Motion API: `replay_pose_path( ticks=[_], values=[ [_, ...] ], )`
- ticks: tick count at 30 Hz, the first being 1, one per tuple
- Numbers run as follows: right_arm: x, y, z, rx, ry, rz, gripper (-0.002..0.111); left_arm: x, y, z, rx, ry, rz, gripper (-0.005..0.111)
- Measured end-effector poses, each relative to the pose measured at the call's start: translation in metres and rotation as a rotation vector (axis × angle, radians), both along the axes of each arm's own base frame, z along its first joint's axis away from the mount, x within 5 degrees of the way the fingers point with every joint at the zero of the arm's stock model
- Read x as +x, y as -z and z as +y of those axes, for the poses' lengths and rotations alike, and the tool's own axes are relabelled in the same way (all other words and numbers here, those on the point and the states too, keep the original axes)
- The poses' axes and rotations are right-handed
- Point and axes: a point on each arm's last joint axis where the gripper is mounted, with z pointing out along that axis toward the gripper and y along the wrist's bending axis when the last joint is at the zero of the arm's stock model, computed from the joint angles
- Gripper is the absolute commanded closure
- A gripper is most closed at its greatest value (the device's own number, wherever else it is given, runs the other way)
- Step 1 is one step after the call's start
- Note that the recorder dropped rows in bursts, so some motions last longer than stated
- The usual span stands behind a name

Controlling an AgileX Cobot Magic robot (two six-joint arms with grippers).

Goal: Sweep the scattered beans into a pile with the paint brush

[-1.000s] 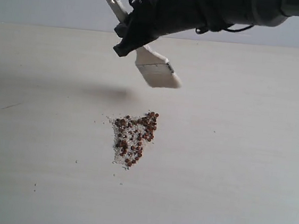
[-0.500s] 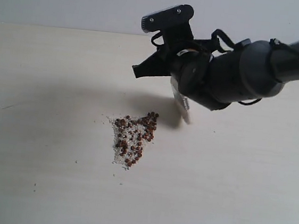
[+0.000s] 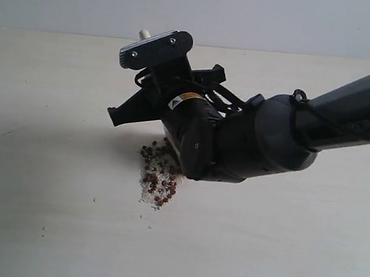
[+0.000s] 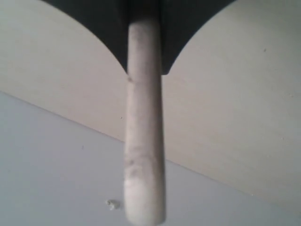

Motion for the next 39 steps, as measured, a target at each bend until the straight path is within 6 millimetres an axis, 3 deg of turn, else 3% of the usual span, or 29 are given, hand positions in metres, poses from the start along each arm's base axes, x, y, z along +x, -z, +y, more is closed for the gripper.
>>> replay_pose_path(
  ticks=[7,13,17,26,39],
  values=[
    [-0.012,-0.011,0.010,0.026,0.022,-0.080,0.108,0.000,0.000,0.000,0.000,0.000,0.000,0.107],
    [-0.014,-0.029,0.005,0.006,0.089,-0.165,0.108,0.000,0.000,0.000,0.000,0.000,0.000,0.107],
    [-0.013,-0.031,0.002,-0.018,0.117,-0.204,0.108,0.000,0.000,0.000,0.000,0.000,0.000,0.107],
    [-0.009,0.010,-0.013,-0.122,0.312,-0.062,0.108,0.000,0.000,0.000,0.000,0.000,0.000,0.107],
    [-0.029,0.024,0.006,-0.049,0.265,-0.012,0.108,0.000,0.000,0.000,0.000,0.000,0.000,0.107]
  ],
)
